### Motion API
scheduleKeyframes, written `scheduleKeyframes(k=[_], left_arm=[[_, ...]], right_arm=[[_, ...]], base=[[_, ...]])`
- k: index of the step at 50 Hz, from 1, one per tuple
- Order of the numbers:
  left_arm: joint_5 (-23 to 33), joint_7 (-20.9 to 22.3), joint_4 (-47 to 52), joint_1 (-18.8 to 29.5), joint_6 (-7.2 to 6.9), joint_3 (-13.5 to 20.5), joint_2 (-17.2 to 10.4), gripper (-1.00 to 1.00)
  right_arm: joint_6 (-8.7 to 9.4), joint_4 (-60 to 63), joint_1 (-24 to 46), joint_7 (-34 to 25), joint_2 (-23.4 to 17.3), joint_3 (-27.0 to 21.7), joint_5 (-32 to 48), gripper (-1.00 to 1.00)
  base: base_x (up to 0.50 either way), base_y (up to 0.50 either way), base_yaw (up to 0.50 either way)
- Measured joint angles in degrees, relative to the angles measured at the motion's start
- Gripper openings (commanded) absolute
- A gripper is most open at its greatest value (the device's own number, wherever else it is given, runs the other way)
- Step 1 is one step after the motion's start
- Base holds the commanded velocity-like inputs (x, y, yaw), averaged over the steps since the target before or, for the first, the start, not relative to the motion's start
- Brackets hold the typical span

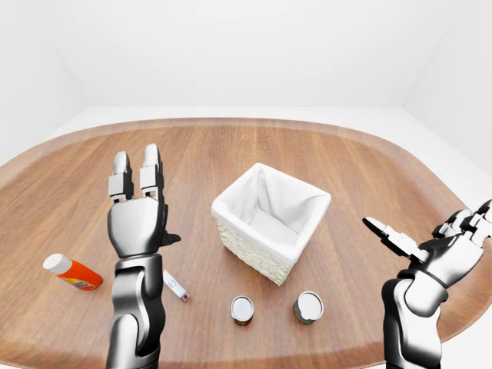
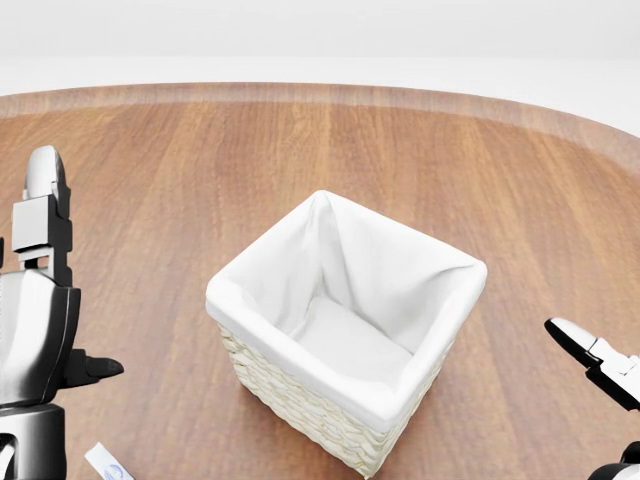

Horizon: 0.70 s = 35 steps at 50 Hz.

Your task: Pick up the alphabet soup and the cream cheese box, and put them in the basket.

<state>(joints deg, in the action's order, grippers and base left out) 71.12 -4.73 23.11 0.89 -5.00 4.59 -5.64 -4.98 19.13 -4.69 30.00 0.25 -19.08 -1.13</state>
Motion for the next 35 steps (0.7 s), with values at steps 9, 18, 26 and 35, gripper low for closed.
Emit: scheduleKeyframes(k=[9,18,26,35], left_arm=[[3.4,2.3,1.4,0.3,0.0,0.0,0.8,1.0],[4.1,3.7,2.0,0.7,0.0,0.1,1.1,1.0],[4.3,4.2,2.3,0.8,0.0,0.0,1.1,1.0],[5.4,4.7,2.9,-0.9,0.0,-0.3,1.0,1.0]], right_arm=[[0.3,0.3,0.0,0.0,0.0,-0.1,-0.3,1.0],[0.5,0.4,-0.1,0.0,0.0,-0.2,-0.5,1.0],[0.57,0.5,-0.1,0.0,0.0,-0.3,-0.5,1.0],[0.86,0.8,-0.1,0.0,0.1,-0.3,-0.7,1.0]], base=[[0.0,0.0,0.0],[0.0,0.0,0.0],[0.0,0.0,0.0],[0.0,0.0,0.0]])
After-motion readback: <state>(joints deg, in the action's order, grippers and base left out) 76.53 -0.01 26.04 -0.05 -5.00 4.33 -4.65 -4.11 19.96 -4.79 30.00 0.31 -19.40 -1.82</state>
